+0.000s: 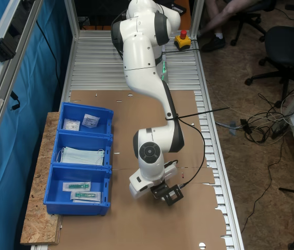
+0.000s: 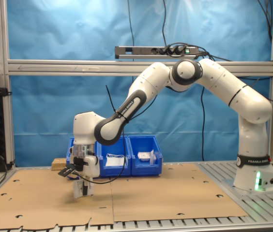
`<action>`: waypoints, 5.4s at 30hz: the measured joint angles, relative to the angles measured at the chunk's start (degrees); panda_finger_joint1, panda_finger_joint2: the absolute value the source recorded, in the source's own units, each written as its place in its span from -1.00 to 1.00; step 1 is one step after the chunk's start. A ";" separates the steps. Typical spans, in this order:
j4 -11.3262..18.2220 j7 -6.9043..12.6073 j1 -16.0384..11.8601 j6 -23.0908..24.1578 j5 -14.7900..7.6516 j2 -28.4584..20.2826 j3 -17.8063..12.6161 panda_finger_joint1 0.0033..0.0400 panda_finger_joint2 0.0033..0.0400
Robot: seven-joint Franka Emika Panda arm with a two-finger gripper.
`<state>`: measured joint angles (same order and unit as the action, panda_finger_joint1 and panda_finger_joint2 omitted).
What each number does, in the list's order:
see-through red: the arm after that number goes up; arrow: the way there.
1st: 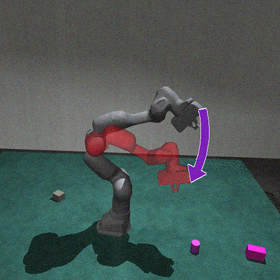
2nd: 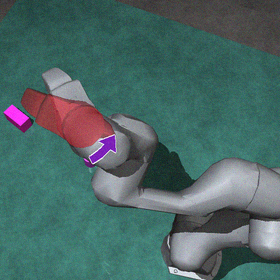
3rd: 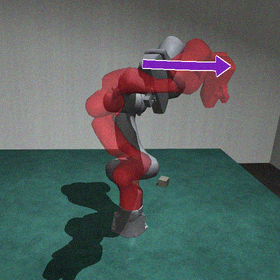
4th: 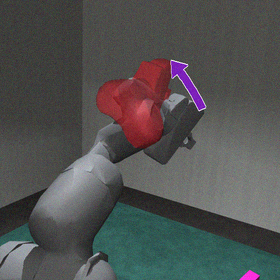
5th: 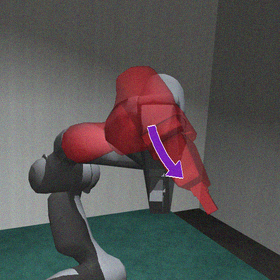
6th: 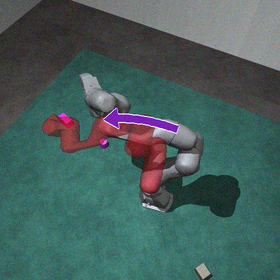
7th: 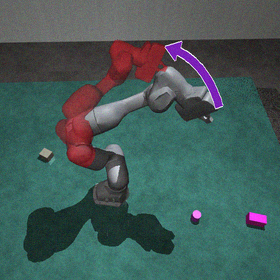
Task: Pick and place sorting task of medical equipment.
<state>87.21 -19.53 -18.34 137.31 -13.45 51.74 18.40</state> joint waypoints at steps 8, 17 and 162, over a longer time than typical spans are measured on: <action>0.15 -0.01 0.21 -0.84 0.00 -1.91 -1.11 -0.85 -0.85; 1.34 -1.83 0.32 -6.44 0.00 -10.14 -3.20 -0.85 -0.85; 31.71 -19.16 5.80 -11.72 11.46 -54.54 -15.45 1.00 1.00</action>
<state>118.92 -38.69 -12.55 125.59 -1.99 -2.80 2.96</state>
